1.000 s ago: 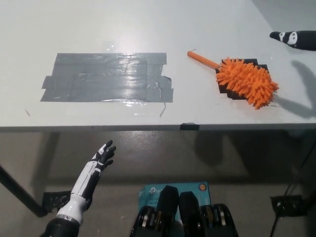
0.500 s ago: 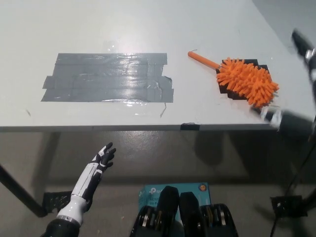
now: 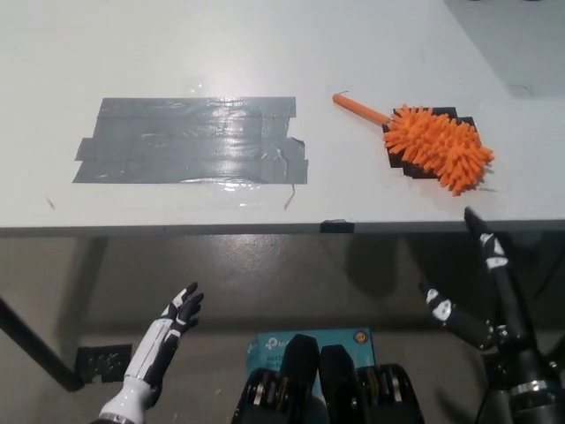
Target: A person hands an oraange duster to the robot and the robot grabs it with its right hand and places it on the black marked spot infron tof it on the desk
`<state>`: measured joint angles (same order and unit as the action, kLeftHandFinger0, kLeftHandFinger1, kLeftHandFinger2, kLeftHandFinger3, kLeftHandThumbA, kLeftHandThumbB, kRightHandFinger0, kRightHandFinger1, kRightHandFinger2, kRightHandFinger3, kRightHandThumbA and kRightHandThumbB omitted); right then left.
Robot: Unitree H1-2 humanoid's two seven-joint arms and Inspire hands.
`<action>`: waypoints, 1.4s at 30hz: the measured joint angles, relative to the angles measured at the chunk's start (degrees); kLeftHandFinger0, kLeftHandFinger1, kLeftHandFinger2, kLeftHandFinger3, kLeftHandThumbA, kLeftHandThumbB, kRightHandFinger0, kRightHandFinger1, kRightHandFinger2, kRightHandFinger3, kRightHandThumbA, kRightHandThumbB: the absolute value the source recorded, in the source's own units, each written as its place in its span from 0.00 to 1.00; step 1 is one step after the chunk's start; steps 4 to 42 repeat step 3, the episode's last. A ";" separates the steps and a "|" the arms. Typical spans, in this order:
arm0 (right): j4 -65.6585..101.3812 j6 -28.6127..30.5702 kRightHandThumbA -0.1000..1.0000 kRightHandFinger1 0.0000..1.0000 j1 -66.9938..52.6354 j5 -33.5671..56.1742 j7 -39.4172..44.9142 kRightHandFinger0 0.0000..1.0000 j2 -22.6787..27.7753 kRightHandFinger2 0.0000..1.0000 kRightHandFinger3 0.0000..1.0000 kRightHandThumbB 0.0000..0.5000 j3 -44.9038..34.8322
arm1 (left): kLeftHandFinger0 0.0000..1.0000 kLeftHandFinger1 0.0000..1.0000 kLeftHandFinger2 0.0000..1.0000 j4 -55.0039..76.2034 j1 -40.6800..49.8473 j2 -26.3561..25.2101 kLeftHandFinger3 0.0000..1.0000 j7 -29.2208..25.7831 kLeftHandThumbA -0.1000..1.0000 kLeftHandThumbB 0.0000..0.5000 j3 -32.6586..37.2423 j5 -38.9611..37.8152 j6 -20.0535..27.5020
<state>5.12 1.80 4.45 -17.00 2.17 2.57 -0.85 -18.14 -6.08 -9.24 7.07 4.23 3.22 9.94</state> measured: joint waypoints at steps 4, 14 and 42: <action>-3.22 1.88 0.72 1.00 -0.33 -0.73 -1.21 1.00 0.15 1.00 1.00 0.17 0.15 | 1.00 1.00 1.00 0.00 0.34 0.01 1.00 0.00 0.99 0.23 0.01 0.00 0.01; -3.22 1.88 0.72 1.00 -0.33 -0.73 -1.21 1.00 0.15 1.00 1.00 0.17 0.15 | 1.00 1.00 1.00 0.00 0.34 0.01 1.00 0.00 0.99 0.23 0.01 0.00 0.01; -3.22 1.88 0.72 1.00 -0.33 -0.73 -1.21 1.00 0.15 1.00 1.00 0.17 0.15 | 1.00 1.00 1.00 0.00 0.34 0.01 1.00 0.00 0.99 0.23 0.01 0.00 0.01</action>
